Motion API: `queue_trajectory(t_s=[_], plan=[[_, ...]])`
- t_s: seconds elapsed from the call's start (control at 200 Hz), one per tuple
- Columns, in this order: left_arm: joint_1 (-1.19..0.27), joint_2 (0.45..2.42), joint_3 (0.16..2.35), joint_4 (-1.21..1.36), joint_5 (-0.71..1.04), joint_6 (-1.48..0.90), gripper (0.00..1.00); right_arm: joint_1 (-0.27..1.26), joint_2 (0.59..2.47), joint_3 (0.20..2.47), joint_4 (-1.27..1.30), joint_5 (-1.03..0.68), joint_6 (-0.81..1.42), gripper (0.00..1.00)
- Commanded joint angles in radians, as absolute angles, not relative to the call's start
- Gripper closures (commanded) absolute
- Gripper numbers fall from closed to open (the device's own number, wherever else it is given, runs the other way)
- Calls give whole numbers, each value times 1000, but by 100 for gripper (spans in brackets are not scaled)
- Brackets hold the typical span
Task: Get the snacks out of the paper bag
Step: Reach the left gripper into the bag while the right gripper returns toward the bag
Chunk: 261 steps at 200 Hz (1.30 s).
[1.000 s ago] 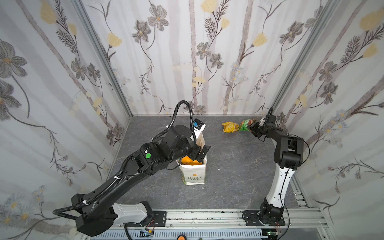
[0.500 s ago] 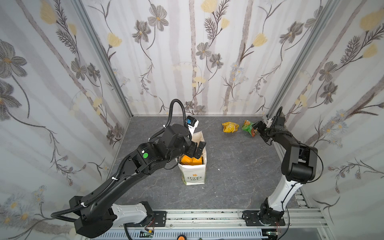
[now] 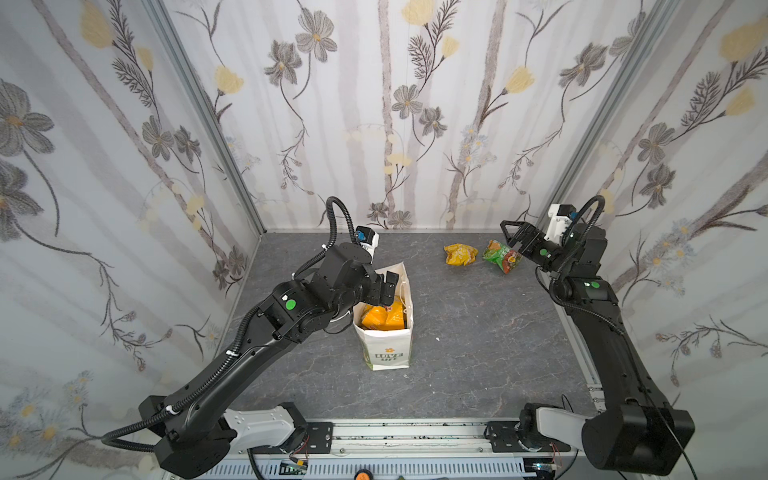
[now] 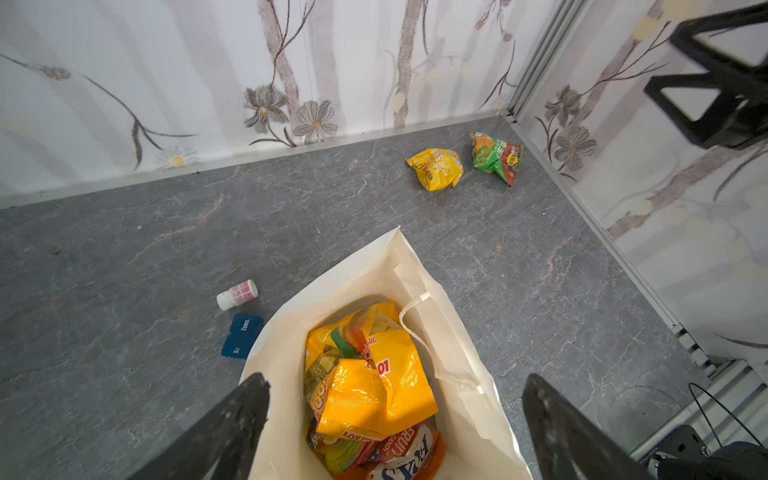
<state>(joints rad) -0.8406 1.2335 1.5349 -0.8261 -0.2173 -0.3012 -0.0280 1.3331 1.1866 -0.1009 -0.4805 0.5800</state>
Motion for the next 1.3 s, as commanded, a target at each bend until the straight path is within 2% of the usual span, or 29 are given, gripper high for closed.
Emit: queue_trajectory(t_s=[0.0,0.22,0.395,0.515,0.869,1.194,1.299], plan=[[-834,1255,1539,-874,-244,-350,5,41,1276,1211,-157,-537,535,1],[-825,1332,1557,-949,-234,-401,9,303,1247,1319,-320,-633,455,1],[-824,1401,1559,-1007,-181,-458,16,490,1253,1377,-453,-564,394,1],[-823,1438,1524,-1003,-154,-508,16,565,1263,1385,-504,-541,369,1],[-823,1514,1400,-896,-90,-555,16,604,1247,1313,-505,-512,366,1],[-819,1554,1273,-781,-132,-578,9,604,1249,1275,-489,-528,367,1],[-813,1577,1244,-750,-132,-581,10,604,1248,1274,-486,-526,368,1]])
